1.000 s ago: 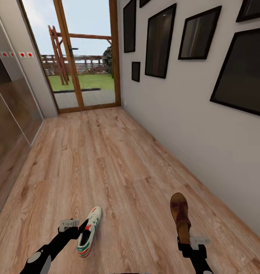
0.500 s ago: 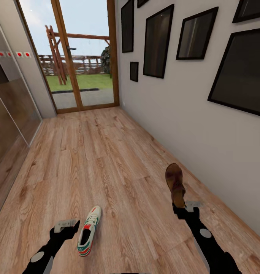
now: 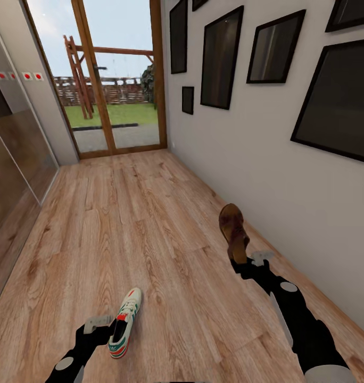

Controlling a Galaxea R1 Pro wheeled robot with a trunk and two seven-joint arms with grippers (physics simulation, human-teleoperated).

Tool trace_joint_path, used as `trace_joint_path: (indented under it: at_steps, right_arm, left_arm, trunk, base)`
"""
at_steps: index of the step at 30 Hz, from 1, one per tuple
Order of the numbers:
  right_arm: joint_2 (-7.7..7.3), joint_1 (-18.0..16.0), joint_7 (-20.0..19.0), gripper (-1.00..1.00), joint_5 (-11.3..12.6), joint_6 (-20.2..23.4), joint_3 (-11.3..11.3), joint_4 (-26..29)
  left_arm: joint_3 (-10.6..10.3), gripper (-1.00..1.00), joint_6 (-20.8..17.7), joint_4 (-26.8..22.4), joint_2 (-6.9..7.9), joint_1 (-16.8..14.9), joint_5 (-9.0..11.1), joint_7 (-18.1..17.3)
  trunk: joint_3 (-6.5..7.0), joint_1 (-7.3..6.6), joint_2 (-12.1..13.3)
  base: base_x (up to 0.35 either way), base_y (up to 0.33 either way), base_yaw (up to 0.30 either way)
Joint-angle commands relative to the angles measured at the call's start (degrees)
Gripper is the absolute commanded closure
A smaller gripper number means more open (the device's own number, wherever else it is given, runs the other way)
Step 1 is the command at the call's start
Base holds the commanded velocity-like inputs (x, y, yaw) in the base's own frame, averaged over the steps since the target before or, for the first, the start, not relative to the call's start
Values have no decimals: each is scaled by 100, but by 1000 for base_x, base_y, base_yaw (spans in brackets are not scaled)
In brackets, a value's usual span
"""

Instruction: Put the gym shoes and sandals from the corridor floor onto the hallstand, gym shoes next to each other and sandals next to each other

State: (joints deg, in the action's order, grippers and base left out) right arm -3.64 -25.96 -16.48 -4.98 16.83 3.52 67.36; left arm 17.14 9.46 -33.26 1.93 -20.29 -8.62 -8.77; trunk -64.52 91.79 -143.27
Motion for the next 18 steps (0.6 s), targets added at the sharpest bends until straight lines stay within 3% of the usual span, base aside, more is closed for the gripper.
trace_joint_path:
  at_steps: [1, 4, 11, 18]
  right_arm:
    - [2, -4, -130, 100, -38, 39, 14, 9]
    - [-8, -5, -341, 100, -38, 47, 31, 33]
    - [-49, -6, -391, 100, -68, 70, 60, 92]
    - [-49, -6, -391, 100, -60, 74, 59, 94]
  left_arm:
    - [40, -100, 36, 30, -3, -4, -57, -28]
    - [14, -100, 67, 74, 7, 12, -52, -6]
    - [28, -100, 74, 83, 1, 17, -46, -2]
    - [30, -100, 74, 83, 1, 19, -50, -2]
  trunk:
    - [-5, -1, -2]
    - [-5, -1, -2]
    - [-5, -1, -2]
    - [-5, -1, -2]
  base:
    - [0, 0, 0]
    - [0, 0, 0]
    - [8, 0, 0]
    - [205, 0, 0]
